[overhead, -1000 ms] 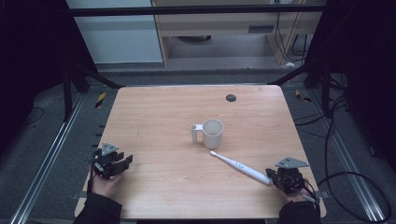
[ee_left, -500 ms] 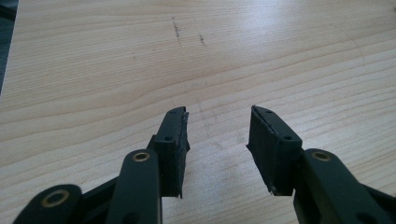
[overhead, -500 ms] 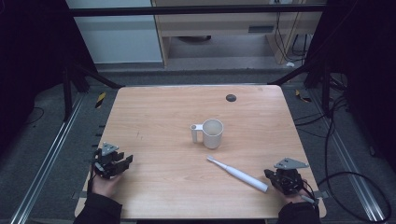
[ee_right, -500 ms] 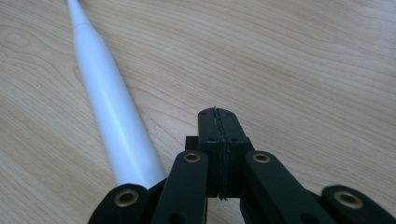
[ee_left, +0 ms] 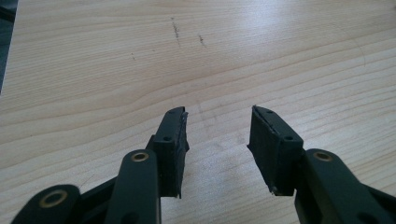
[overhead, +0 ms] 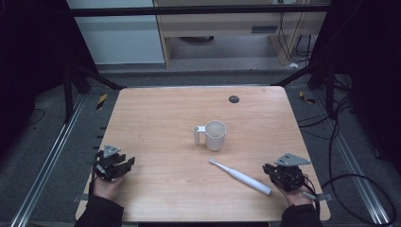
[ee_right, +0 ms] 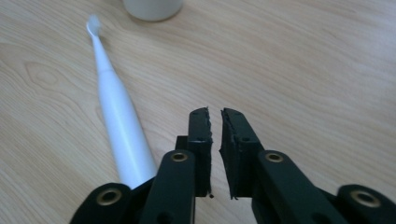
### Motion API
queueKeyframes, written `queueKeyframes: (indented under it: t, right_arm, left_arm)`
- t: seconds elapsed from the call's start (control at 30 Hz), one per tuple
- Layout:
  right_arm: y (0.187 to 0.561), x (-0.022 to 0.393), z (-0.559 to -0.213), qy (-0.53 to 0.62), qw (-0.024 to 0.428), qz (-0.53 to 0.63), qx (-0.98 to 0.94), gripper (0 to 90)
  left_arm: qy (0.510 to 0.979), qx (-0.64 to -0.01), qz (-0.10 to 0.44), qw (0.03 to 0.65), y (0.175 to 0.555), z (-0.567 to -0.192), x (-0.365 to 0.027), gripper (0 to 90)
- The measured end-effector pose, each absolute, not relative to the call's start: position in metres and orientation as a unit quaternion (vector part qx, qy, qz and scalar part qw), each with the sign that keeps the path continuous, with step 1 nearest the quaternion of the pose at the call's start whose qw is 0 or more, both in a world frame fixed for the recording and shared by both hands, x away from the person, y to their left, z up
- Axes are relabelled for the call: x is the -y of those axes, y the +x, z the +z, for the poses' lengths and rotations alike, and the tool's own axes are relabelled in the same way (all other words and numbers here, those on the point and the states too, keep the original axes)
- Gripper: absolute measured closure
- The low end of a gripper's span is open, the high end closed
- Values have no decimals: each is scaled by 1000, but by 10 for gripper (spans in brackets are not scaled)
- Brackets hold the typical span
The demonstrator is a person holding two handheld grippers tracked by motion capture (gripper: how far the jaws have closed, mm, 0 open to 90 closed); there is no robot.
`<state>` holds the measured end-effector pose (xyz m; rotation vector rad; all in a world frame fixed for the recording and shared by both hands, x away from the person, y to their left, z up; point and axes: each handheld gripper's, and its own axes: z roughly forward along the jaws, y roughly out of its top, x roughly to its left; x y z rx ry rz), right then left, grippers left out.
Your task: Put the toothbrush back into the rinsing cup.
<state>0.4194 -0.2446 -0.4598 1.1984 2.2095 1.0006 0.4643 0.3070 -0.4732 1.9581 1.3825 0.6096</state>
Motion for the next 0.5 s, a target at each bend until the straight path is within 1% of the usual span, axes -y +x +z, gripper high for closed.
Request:
queueKeyframes:
  t: [0.27, 0.5]
  right_arm:
    - [426, 224, -444, 412, 217, 346, -815, 625]
    - [434, 214, -436, 400, 202, 343, -825, 487]
  left_arm:
    - [751, -524, 233, 327, 464, -473, -305, 538]
    - [751, -525, 232, 327, 465, -474, -305, 532]
